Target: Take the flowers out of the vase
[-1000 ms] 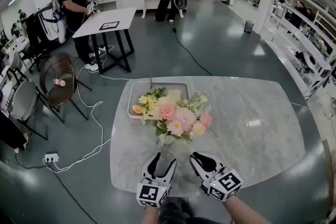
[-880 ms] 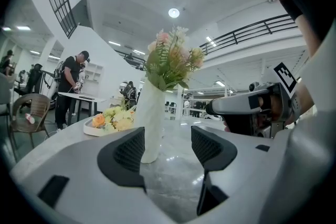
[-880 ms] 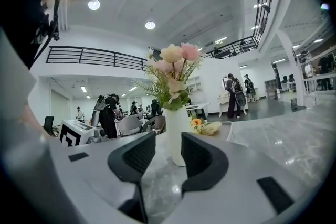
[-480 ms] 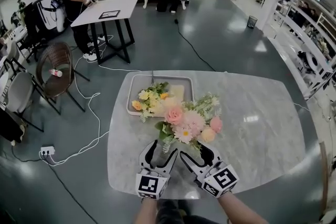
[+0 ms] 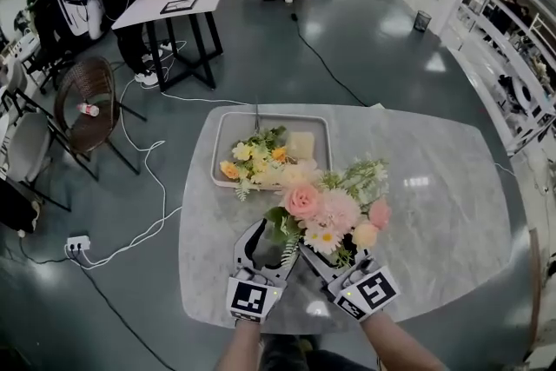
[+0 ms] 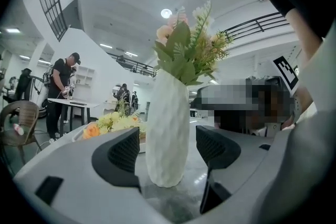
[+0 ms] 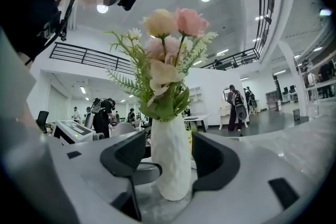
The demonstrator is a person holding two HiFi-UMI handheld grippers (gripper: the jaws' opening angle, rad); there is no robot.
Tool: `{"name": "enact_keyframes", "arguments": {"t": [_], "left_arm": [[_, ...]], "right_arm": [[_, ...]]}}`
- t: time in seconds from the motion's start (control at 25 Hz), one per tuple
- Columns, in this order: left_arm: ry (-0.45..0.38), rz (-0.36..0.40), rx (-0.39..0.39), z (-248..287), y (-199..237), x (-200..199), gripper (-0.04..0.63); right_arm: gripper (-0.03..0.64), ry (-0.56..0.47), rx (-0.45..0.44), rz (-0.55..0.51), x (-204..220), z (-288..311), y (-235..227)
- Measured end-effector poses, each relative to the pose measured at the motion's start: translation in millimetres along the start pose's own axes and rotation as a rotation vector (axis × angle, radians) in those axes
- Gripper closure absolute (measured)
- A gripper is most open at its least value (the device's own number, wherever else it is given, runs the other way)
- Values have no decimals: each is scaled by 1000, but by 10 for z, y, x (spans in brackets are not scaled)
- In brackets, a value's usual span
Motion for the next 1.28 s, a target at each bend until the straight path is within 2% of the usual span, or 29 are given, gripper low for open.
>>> {"name": "enact_keyframes", "arguments": {"t": [0.36,0.88,1.0,1.28], "left_arm": [[23,82,61,194,-16,-3,261],[18,73,73,259,38,25,278],[32,81,77,250,36,27,278],[42,101,86,241,35,13,278]], "right_arm": [[347,-64,-25,-40,-113,134,-4],[350,-104,-35,-46,-193,280,-24],[384,-103,-38,-49,-216,276,-13],[396,-102,-30,-36,-253,245,10]]}}
Point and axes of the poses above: the fingertips, and each gripper's own axes: z forward along the fingers, y to its left, x out of its underside, the point moved 7 cm from there along -z, backward along the fingers, and after that the axes turned 1 degree about -y, right-handed, at the moved point
